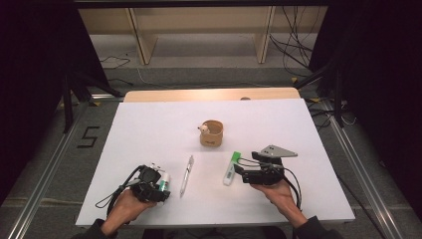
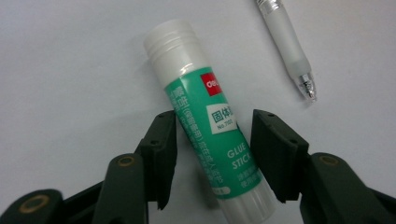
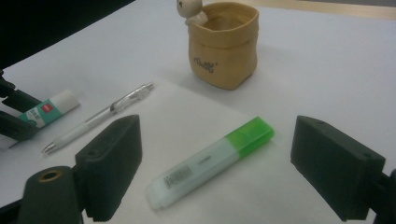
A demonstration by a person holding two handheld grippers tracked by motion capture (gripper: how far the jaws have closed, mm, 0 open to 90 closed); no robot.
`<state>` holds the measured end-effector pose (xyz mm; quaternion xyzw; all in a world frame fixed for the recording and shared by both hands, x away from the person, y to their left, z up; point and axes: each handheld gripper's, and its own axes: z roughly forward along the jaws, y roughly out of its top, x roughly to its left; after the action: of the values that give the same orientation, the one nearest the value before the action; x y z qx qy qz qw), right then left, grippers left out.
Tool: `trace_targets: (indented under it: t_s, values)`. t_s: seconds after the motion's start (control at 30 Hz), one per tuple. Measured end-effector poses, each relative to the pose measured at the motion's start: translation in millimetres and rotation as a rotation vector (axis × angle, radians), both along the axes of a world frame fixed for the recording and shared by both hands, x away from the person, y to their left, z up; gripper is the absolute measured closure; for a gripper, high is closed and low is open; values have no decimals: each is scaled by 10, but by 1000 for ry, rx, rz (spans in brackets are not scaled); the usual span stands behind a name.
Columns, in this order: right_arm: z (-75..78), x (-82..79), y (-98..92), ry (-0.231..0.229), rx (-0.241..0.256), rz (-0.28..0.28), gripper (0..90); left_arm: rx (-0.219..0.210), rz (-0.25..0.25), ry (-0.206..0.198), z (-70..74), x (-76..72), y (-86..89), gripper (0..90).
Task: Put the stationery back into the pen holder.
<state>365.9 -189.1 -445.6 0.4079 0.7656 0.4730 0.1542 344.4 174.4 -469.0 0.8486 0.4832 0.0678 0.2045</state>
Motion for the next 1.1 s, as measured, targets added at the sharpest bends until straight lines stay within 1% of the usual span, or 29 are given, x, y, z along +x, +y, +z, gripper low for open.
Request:
trace_targets:
  t_s: [0.3, 0.5, 0.57, 0.63, 0.73, 0.77, 0.8, 0.83, 0.87, 0.9, 0.93, 1.03, 1.07, 1.1]
  values:
    - [5, -19, 8, -1, -3, 4, 174, 32, 7, -19, 3, 5, -4, 643]
    - [-2, -18, 11, 3, -3, 8, 174, 37, -13, -20, 7, 15, -2, 655]
    - [7, -24, 11, -1, 3, 11, 175, 29, -15, -35, 21, 18, 10, 656]
    - [14, -29, 13, -1, 9, 9, 175, 6, -6, -76, 71, 11, 19, 657]
    - [27, -39, 9, -6, 12, 10, 175, -29, -3, -120, 128, 3, 32, 656]
    - [27, -39, 9, -6, 12, 10, 175, -29, -3, -120, 128, 3, 32, 657]
    - [36, -42, 7, -8, 23, 11, 175, -54, 3, -142, 154, -2, 32, 656]
    - [36, -42, 7, -8, 23, 11, 175, -72, 1, -162, 170, -4, 34, 656]
    - [38, -43, 6, -8, 30, 12, 175, -105, 13, -180, 195, -3, 32, 656]
    - [41, -43, 4, -7, 44, 19, 175, -127, 18, -196, 213, -5, 28, 656]
    - [46, -46, 2, -6, 61, 23, 175, -154, 15, -223, 243, -4, 25, 656]
    - [62, -54, 7, -14, 78, 28, 175, -219, 25, -265, 269, 4, -3, 656]
    - [62, -54, 7, -14, 78, 28, 175, -219, 25, -265, 269, 4, -3, 656]
    - [71, -63, 15, -10, 101, 33, 171, -259, 28, -285, 279, 11, -29, 656]
